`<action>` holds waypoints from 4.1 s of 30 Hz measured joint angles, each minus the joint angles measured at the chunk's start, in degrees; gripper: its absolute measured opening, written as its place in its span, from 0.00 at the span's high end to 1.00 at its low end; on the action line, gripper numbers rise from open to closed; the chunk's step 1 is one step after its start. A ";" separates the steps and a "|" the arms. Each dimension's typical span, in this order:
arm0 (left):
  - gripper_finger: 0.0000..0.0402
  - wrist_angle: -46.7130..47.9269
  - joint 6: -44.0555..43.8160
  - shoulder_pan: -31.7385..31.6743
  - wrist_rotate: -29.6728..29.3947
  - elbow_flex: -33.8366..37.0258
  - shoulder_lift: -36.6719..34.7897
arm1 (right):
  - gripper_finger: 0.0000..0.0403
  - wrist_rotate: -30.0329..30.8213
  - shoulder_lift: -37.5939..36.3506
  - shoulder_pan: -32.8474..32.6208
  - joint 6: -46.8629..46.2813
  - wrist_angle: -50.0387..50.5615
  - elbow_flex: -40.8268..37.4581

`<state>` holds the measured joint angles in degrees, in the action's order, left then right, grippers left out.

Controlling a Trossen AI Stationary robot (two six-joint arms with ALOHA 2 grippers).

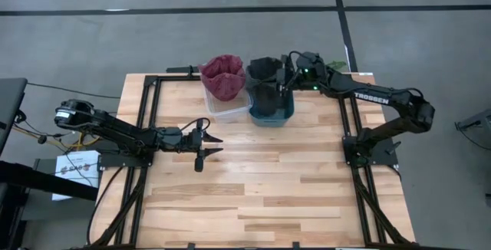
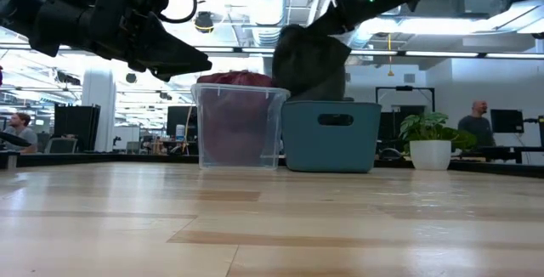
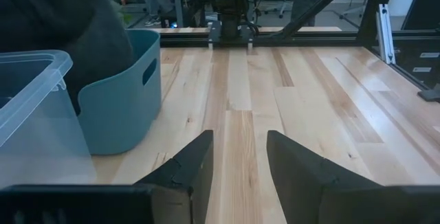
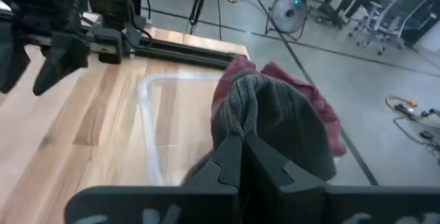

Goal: Pick & Place hat
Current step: Put the black cap into the blue bin, then return to Home Position

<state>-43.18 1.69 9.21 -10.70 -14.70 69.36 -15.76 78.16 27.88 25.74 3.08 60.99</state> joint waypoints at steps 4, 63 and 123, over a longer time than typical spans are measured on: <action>0.66 -0.15 -0.02 0.00 0.00 0.00 0.00 | 1.00 0.62 -0.20 0.76 -0.19 3.20 0.00; 0.66 -0.79 -0.02 -0.04 0.01 0.00 0.00 | 0.93 12.95 9.50 12.68 -0.30 3.31 -0.02; 0.66 -2.89 -10.16 -0.02 0.04 0.00 0.02 | 0.55 9.62 -13.74 -4.34 -9.34 21.41 -0.42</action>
<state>-46.07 -8.47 9.19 -10.66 -14.70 69.38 -6.14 64.42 23.54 16.40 24.49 60.58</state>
